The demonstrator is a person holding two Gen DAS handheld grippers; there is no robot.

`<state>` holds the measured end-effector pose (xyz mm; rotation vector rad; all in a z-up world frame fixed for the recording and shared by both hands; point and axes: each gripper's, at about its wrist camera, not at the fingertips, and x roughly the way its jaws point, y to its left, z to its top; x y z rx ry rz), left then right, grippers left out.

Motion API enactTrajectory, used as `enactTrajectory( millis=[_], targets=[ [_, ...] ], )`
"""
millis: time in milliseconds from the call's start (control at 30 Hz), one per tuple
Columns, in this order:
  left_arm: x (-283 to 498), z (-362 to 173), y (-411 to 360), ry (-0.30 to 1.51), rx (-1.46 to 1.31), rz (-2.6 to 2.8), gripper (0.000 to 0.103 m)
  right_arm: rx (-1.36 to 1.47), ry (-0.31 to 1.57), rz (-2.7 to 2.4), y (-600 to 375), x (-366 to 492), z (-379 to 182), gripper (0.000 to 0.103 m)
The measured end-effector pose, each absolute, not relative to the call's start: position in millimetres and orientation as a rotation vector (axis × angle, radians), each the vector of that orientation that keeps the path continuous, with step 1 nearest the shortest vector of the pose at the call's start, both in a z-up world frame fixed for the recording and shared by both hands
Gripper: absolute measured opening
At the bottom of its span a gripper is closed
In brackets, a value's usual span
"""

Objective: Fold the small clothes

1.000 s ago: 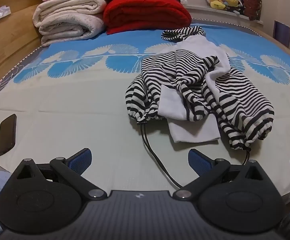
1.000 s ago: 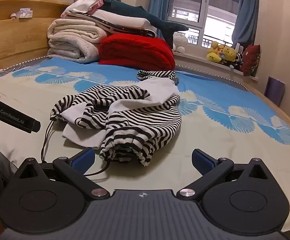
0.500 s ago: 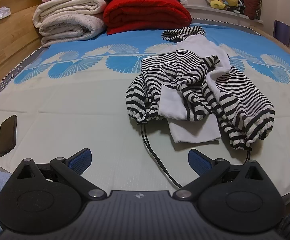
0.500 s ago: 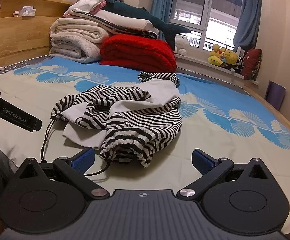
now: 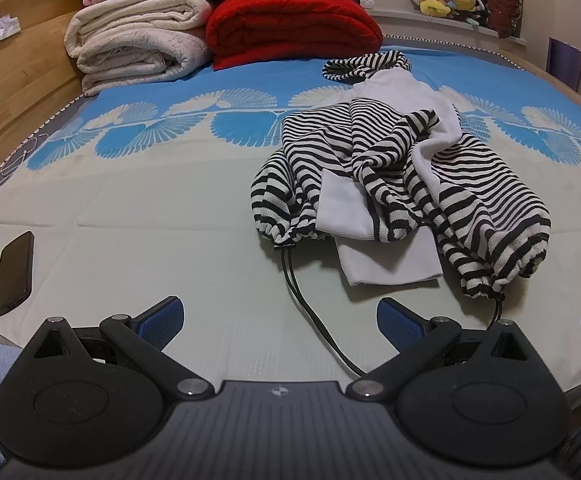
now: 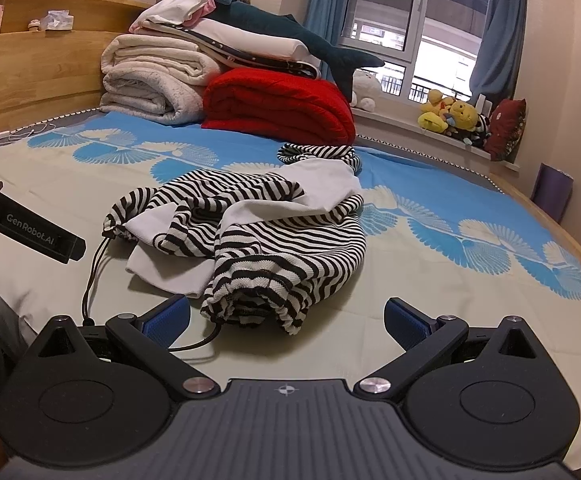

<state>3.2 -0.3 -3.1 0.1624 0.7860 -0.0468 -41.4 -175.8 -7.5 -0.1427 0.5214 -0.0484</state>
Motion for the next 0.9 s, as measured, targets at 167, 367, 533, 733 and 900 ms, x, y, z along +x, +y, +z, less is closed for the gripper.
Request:
enactTrajectory(
  millis=[167,367,533,733,900],
  targets=[
    [3.2,-3.0,-0.4,0.786,0.162,-0.046,0.103,-0.143,0.521,-0.049,-175.7,-41.1,-7.6,0.102],
    [3.3,-2.9,-0.5,0.786,0.162,-0.046,0.103,-0.144,0.520,-0.047,-175.4,-41.3,-7.4,0.102],
    [3.3,-3.2,-1.4,0.785,0.165,-0.047,0.103,-0.147,0.520,-0.047,-175.4,-41.1,-7.3,0.102],
    [3.4,-3.3,-1.7,0.785,0.166,-0.047,0.103,-0.150,0.519,-0.048,-174.8,-41.1,-7.3,0.102],
    [3.5,-3.0,-2.4,0.785,0.165,-0.048,0.103,-0.157,0.507,-0.055,-175.2,-42.0,-6.1,0.102]
  ],
)
